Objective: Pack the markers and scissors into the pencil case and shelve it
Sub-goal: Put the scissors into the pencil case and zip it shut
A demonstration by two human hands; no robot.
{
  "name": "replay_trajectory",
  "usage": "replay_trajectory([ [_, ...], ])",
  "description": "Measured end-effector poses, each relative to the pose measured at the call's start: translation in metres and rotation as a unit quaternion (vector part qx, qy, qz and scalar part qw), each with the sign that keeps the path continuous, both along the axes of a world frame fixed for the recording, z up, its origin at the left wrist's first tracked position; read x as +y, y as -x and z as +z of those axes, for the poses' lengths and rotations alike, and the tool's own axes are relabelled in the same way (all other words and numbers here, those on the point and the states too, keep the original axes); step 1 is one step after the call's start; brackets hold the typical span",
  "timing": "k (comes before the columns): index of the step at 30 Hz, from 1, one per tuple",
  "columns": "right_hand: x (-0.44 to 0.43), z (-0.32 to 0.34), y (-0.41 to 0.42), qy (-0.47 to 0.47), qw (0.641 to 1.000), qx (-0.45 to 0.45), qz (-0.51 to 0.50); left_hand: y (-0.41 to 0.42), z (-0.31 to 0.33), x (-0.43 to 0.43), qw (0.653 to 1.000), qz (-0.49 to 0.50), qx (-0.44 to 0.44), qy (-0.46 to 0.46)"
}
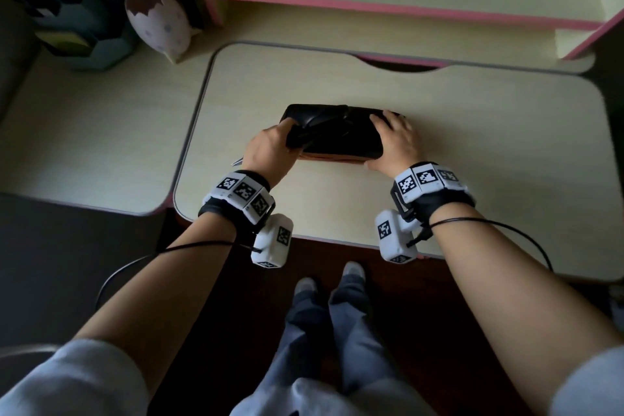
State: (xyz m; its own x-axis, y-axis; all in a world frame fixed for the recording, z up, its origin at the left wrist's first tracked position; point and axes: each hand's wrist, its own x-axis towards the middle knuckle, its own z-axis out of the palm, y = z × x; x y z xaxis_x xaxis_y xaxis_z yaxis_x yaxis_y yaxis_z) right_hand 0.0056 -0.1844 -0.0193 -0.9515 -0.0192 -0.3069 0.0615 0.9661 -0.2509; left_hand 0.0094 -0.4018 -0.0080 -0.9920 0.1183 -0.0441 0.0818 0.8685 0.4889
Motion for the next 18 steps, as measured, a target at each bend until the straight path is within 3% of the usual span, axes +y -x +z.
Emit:
replay_trajectory([
  [10,0.002,0.011,0.007,0.030,0.999,-0.036,0.017,0.009,0.008,0.011,1.000,0.002,-0.005,-0.029],
  [18,0.008,0.035,0.014,0.081,0.996,0.047,-0.015,0.028,0.033,0.026,0.998,-0.012,0.016,-0.062],
])
